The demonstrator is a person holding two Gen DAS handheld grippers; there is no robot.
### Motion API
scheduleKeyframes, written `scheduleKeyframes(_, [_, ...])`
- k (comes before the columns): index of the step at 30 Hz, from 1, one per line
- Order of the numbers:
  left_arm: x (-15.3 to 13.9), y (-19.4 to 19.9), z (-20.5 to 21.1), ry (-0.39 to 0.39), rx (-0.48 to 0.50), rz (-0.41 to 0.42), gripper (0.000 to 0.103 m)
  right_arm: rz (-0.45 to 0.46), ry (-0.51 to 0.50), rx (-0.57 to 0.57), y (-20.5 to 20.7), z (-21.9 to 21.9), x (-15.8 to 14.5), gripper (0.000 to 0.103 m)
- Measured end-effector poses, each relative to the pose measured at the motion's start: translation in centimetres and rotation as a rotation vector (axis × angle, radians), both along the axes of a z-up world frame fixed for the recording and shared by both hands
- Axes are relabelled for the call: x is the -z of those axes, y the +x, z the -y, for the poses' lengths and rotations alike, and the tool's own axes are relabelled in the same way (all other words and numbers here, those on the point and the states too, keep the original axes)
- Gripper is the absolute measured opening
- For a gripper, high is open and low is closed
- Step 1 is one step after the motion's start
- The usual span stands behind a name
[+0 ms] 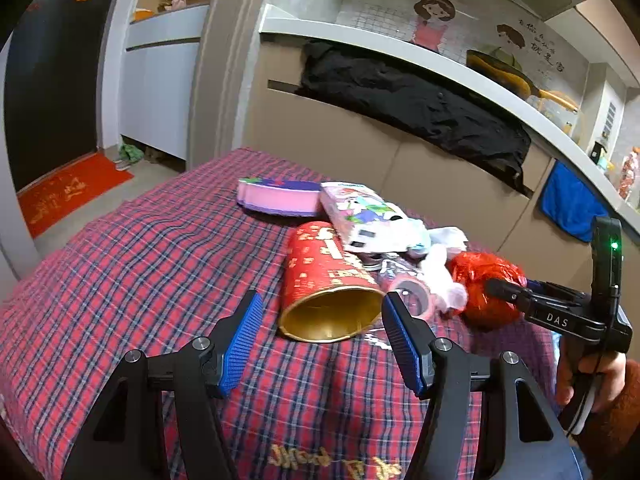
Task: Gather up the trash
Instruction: 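Grasp the red plastic bag with the right tool while the left tool grasps the gold-lined cup, then carry the red bag and gold-lined cup over the blue bin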
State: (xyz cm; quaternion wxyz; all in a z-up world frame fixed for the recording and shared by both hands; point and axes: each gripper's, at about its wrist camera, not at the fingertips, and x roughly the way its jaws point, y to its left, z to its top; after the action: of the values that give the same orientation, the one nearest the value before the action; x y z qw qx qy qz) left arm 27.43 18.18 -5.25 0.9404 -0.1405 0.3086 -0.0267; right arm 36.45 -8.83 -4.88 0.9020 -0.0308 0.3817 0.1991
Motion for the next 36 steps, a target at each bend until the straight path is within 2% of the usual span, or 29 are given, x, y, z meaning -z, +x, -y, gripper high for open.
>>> scheduleKeyframes(1, [0.0,0.2,0.3,-0.009,0.004,-0.002,0.062,0.017,-0.009,-0.006,-0.5,0.1,-0.5,0.034])
scheduleKeyframes(4, [0.0,0.7,1.1,-0.027,0.015,-0.016,0.062,0.067,-0.015,0.008,-1.7,0.6,-1.9,0.033])
scheduleKeyframes(8, [0.4,2.0,2.0,-0.072,0.014,-0.054,0.061,0.088,0.005,0.010,-2.9,1.4,-2.8,0.033])
scheduleKeyframes(12, [1.5,4.3,2.7,-0.089,-0.007,-0.117,0.045,0.095,0.002,0.007,-3.8,1.8,-3.2,0.033])
scheduleKeyframes(15, [2.2,5.8,2.9,-0.117,-0.028,-0.147,0.037,0.091,0.010,0.003,-4.3,1.9,-3.1,0.033])
scheduleKeyframes(22, [1.8,7.0,3.1,-0.074,-0.069,-0.116,0.008,0.097,0.009,-0.009,-5.4,1.9,-2.9,0.033])
scheduleKeyframes(27, [0.2,5.3,3.1,-0.032,-0.065,-0.061,0.005,0.126,-0.005,-0.028,-6.6,1.5,-3.6,0.033])
scheduleKeyframes(33, [-3.0,1.9,3.4,0.043,-0.075,0.031,0.005,0.154,0.016,-0.031,-8.0,1.4,-4.9,0.033])
scheduleKeyframes(36, [-4.3,0.4,3.5,0.055,-0.070,0.058,0.005,0.181,0.024,-0.030,-9.1,1.6,-5.7,0.033])
